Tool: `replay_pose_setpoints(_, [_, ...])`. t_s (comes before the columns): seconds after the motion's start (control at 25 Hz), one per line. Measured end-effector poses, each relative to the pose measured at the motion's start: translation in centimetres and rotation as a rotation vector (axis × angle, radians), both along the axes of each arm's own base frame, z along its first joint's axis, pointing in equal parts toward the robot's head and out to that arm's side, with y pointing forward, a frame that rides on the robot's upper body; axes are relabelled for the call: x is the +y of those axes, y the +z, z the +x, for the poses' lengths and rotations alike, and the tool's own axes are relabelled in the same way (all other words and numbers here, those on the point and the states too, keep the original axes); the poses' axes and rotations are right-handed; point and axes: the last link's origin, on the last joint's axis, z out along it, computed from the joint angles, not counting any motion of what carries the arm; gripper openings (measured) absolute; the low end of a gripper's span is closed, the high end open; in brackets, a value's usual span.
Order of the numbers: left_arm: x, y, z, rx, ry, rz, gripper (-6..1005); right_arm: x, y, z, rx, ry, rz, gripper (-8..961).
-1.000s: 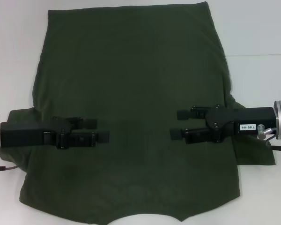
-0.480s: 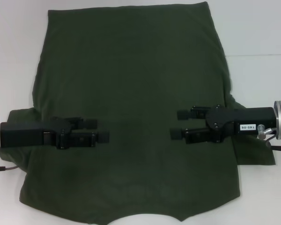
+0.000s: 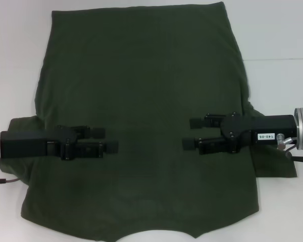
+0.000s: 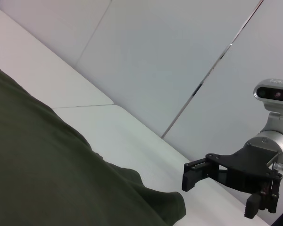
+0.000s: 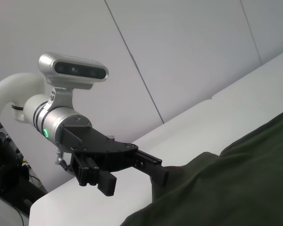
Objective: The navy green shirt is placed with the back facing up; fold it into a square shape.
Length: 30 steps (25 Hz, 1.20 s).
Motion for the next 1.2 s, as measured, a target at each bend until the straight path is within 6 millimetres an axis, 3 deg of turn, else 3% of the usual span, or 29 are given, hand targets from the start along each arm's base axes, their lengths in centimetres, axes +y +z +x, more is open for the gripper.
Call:
replay_pose_setpoints(0.4, [0.2,0.8,-0.2,-0.021,0.048,0.007,900,0.0,0.0,-0.1,0.000,0.005,0.001,899])
replay_pose_setpoints(0.64, [1.2,4.4,-1.0,0.014,0.233,-0.015,899,0.0,0.0,-0.1,0.000,0.008,0.003,896])
replay_pose_setpoints(0.92, [0.3,9.5,-5.2,0.057,0.519,0.064,900,0.1,0.0,-0.1,-0.009,0.011,0.001,893])
replay_pose_setpoints(1.2, [-0.5,10.6,-8.7,0.178,0.691,0.107,900,0.2,0.0,-0.3,-0.013,0.023,-0.001,890])
